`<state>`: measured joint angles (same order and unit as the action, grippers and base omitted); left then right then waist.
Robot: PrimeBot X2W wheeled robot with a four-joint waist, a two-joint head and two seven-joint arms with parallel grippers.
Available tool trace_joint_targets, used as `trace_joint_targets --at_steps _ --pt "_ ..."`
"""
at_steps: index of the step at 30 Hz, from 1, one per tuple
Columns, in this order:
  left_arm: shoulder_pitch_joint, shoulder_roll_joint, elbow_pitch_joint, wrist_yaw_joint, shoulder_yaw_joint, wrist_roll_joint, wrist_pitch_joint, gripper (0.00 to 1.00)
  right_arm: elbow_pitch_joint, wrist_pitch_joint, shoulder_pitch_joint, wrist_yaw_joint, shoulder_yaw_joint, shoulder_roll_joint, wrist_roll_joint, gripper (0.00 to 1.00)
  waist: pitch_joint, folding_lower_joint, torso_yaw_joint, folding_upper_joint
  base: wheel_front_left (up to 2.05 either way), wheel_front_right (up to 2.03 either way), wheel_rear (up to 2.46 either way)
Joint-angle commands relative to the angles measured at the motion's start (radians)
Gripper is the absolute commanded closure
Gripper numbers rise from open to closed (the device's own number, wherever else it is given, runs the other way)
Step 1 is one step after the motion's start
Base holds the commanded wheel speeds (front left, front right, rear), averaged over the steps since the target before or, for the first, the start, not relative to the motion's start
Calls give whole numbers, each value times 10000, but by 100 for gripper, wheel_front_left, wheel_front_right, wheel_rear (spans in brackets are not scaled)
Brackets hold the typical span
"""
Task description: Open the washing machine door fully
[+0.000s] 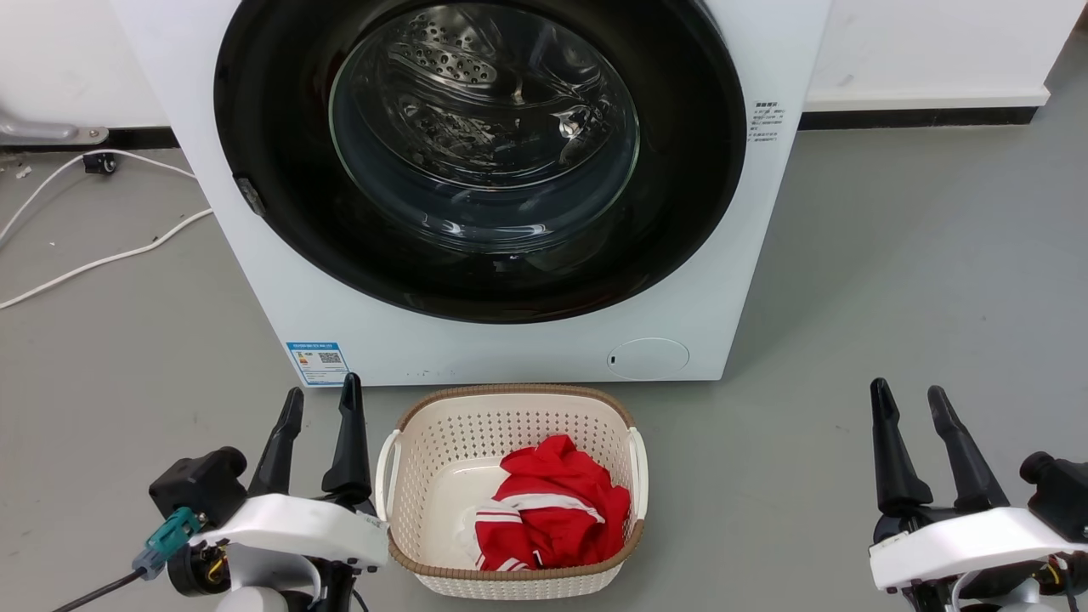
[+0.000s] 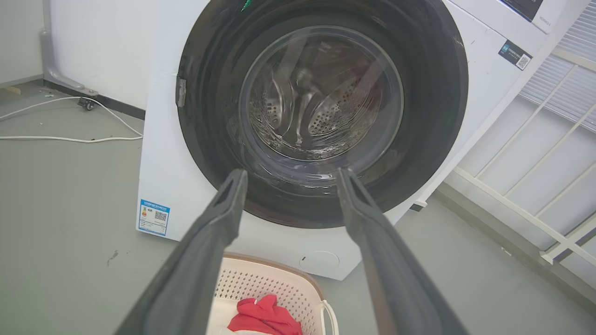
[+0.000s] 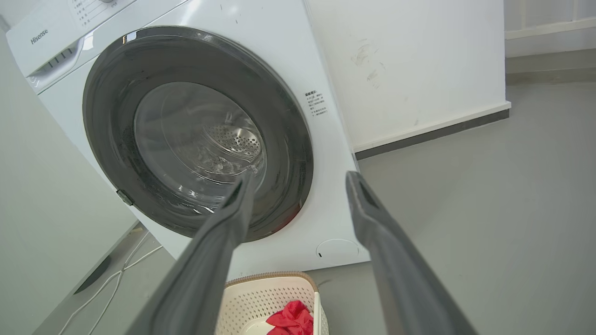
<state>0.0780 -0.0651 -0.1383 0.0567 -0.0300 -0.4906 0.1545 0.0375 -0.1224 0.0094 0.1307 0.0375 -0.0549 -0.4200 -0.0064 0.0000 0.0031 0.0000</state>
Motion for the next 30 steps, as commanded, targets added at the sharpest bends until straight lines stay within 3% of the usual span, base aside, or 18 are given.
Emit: trace_joint_targets --at_steps 1,30 --pt "164 -65 129 -52 -37 222 90 0 -112 -6 -10 -1 -5 13 243 0 -1 0 5 0 0 0 0" --pt "-60 -121 322 -322 -301 2897 716 0 -174 -121 144 0 -50 42 2655 0 -40 0 51 0 0 0 0"
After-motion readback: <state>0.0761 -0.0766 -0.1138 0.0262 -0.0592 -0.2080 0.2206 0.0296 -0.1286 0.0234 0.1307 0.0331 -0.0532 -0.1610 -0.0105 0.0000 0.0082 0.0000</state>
